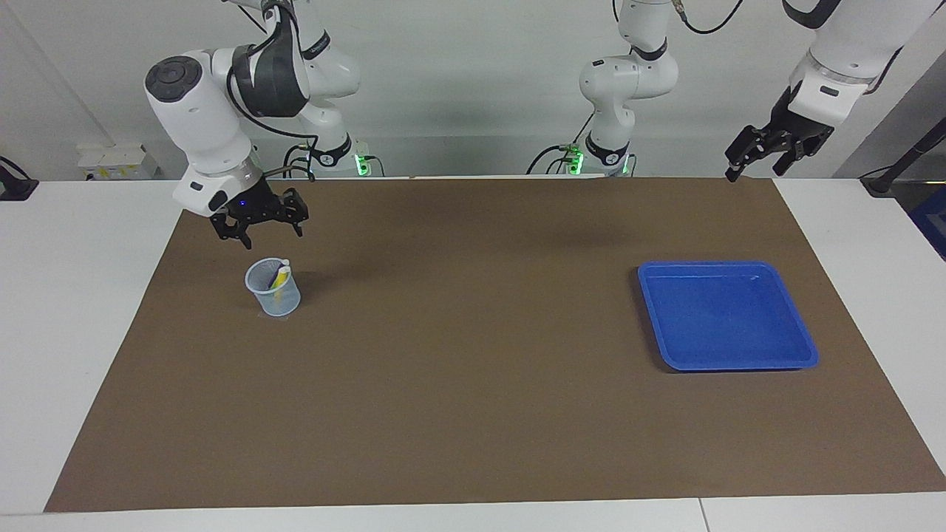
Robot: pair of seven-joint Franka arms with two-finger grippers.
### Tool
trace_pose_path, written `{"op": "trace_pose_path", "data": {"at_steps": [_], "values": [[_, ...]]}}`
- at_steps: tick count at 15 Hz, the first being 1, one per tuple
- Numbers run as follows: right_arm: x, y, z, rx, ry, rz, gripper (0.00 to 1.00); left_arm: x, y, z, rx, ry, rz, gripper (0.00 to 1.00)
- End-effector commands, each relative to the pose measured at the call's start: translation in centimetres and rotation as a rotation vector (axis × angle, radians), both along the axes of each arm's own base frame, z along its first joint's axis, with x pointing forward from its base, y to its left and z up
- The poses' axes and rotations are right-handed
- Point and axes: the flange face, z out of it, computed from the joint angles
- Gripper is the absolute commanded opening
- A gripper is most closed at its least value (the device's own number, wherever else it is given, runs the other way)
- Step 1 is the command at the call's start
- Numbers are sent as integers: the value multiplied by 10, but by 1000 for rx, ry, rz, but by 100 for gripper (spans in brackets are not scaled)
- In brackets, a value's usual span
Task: Right arm passes pens to left for tray arrangement
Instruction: 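Lower the right gripper into the white cup and grasp a yellow pen, then lift the yellow pen from the cup while the left gripper rises open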
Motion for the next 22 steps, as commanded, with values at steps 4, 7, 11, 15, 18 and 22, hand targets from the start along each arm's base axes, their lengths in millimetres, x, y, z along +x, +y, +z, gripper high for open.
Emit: {"op": "trace_pose_path", "data": {"at_steps": [4, 7, 11, 15, 18, 22], "values": [[4, -1, -16, 24, 24, -212, 100, -11, -9, 0, -22, 8, -7, 100], [8, -4, -30, 14, 53, -335, 100, -17, -36, -9, -36, 26, 6, 100], [14, -10, -53, 4, 90, -372, 100, -24, -70, -16, -37, 27, 60, 100], [18, -10, -63, 3, 94, -380, 84, -38, -100, -38, -171, 9, 203, 100], [18, -15, -70, -1, 104, -389, 75, -47, -125, -48, -244, -3, 283, 100], [22, -24, -81, -3, 110, -410, 63, -49, -136, -56, -431, -22, 480, 100]]}}
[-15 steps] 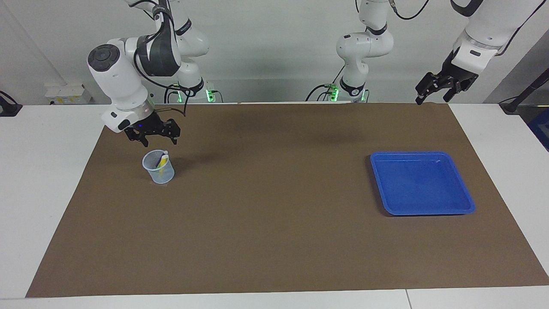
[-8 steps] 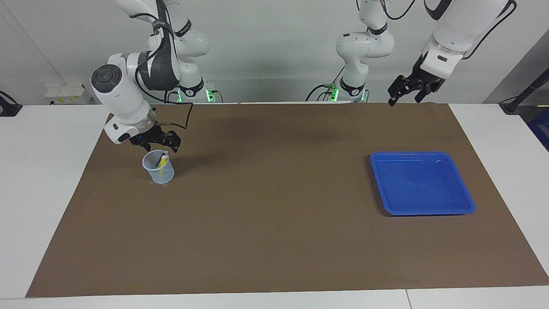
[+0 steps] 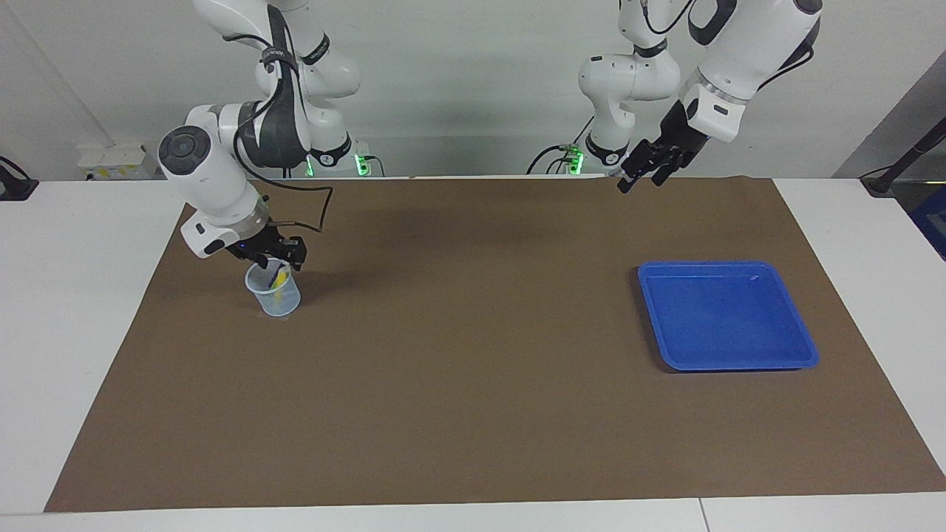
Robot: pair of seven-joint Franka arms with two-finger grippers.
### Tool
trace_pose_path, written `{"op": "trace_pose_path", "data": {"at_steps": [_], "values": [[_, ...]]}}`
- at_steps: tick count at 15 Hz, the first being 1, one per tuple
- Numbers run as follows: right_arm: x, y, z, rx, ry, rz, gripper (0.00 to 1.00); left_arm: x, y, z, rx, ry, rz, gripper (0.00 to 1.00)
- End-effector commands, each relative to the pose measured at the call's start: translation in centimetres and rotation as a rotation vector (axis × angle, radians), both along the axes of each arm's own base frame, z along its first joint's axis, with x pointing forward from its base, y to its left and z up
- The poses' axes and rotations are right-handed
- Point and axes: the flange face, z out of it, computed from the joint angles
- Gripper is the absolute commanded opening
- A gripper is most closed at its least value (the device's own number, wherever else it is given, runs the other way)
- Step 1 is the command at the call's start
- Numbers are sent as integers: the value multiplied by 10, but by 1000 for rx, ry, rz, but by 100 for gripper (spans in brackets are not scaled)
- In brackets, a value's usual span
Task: Right arm passes pens to left for tray arrangement
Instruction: 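Lift the yellow pen from the cup while the left gripper rises open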
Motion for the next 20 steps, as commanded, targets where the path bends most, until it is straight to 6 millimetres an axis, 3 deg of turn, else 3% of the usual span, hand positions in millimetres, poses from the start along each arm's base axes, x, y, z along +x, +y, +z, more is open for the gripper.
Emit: {"op": "trace_pose_path", "data": {"at_steps": [1, 4, 8, 9, 10, 15, 18, 20], "values": [[1, -4, -7, 30, -8, -42, 61, -16, 3, -13, -111, -21, 162, 100], [-2, -4, -12, 30, 0, -44, 43, -28, -13, -30, -192, -22, 316, 100], [-5, -4, -16, 30, 11, -44, 35, -40, -61, -35, -243, 39, 471, 100], [-5, -4, -16, 29, 11, -43, 32, -42, -65, -35, -249, 54, 498, 100], [-6, -4, -17, 30, 12, -40, 30, -43, -67, -35, -252, 65, 506, 100], [-5, -6, -16, 37, 15, 16, 0, -42, -57, -37, -314, 154, 545, 100], [-5, -6, -13, 35, 22, 33, 0, -38, -59, -45, -306, 159, 539, 100], [2, -6, 1, 40, 26, 125, 0, -31, -65, -58, -302, 164, 536, 100]]}}
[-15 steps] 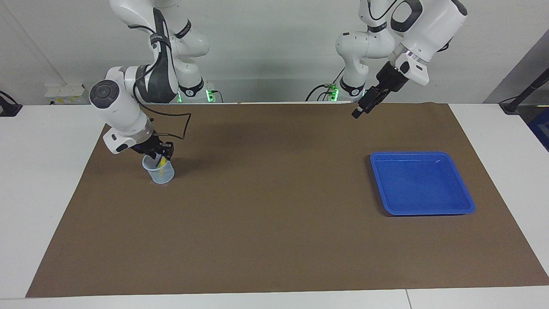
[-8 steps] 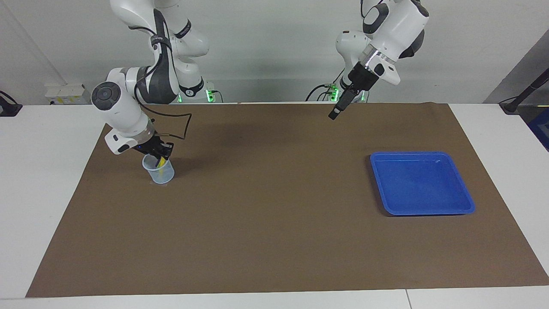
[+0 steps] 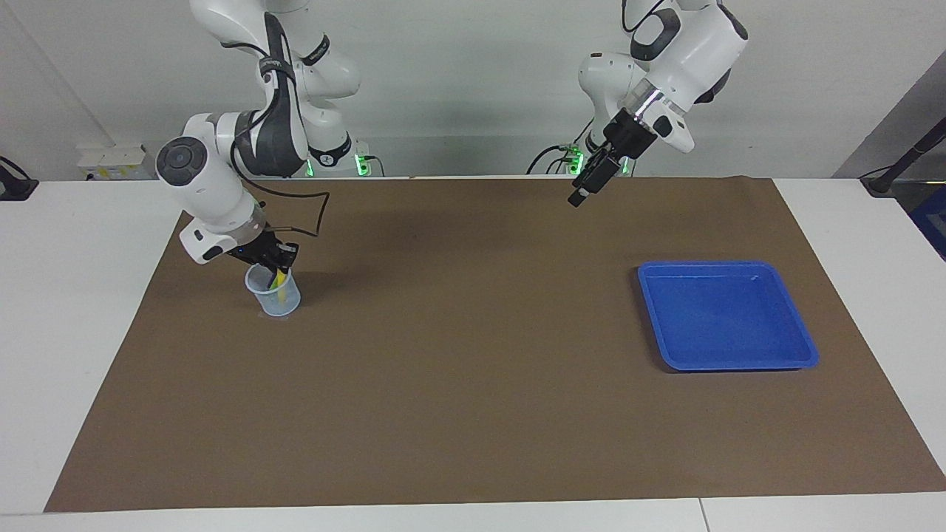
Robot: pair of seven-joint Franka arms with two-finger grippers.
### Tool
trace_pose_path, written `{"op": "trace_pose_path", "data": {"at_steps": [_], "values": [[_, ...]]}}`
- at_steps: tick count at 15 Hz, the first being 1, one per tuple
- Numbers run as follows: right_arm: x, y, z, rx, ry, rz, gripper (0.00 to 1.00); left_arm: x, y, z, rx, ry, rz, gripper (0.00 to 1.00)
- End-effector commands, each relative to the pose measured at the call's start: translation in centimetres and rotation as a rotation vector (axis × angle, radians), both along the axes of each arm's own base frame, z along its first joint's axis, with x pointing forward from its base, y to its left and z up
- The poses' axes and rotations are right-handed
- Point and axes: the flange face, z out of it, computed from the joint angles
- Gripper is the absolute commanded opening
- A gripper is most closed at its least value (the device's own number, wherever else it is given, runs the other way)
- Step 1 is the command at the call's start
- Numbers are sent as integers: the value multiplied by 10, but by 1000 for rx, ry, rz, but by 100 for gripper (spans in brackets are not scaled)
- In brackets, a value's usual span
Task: Right arm passes pens to left for tray arrangement
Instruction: 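Lift the yellow pen from the cup while the left gripper rises open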
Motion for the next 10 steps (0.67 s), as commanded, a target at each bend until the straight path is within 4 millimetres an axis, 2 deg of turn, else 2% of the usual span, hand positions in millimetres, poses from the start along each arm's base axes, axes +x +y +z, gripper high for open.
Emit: {"op": "trace_pose_path", "data": {"at_steps": [1, 4, 6, 10], "values": [[12, -4, 17, 24, 2, 133, 0, 6, -3, -18, -13, 1, 16, 100], [20, -8, 37, -23, -13, 261, 0, 18, -19, -40, -20, -10, 42, 100], [23, -11, 41, -51, -20, 354, 0, 25, -37, -62, -3, -22, 49, 100], [30, -7, 55, -57, -61, 377, 0, 50, -45, -90, -19, -20, 116, 100]]}}
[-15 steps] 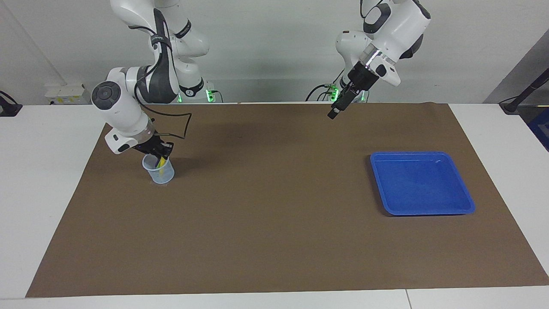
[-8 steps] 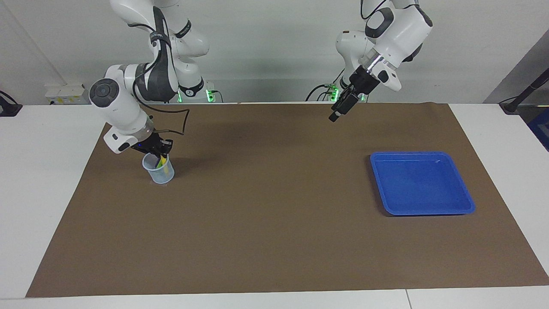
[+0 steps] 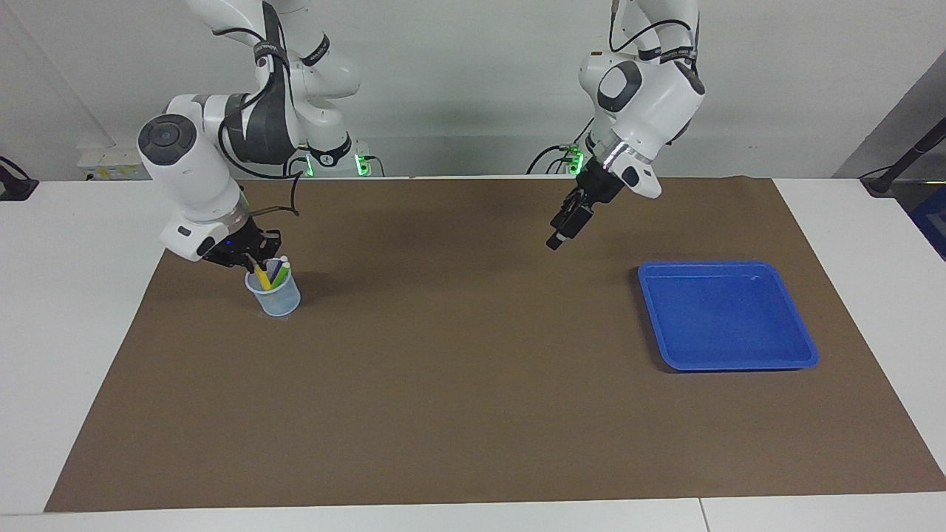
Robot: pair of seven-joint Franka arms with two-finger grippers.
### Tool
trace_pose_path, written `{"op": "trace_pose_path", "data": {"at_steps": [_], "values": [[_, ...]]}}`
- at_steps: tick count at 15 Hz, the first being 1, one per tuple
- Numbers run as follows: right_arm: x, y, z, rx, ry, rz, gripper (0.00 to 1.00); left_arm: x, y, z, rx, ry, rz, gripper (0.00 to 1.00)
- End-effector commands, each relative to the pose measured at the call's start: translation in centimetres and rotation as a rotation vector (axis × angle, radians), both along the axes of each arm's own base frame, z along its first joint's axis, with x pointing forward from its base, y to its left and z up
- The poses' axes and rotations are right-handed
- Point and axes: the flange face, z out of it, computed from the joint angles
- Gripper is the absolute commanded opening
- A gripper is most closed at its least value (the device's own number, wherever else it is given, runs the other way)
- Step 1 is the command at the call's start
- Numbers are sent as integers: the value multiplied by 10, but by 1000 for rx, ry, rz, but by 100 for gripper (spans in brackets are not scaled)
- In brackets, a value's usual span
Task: Right arm passes pens to left for tray arrangement
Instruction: 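Lift the yellow pen from the cup while the left gripper rises open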
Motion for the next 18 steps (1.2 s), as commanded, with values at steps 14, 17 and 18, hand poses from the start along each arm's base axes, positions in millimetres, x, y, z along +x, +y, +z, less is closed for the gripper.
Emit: {"op": "trace_pose_path", "data": {"at_steps": [14, 17, 18], "values": [[-9, 69, 156, 220, -17, 109, 0, 69, 27, 37, -274, 140, 242, 100], [-6, 95, 156, 288, -48, -2, 0, 67, 27, 45, -285, 137, 246, 100], [-6, 111, 157, 314, -62, -13, 0, 65, 26, 48, -289, 144, 243, 100]]}}
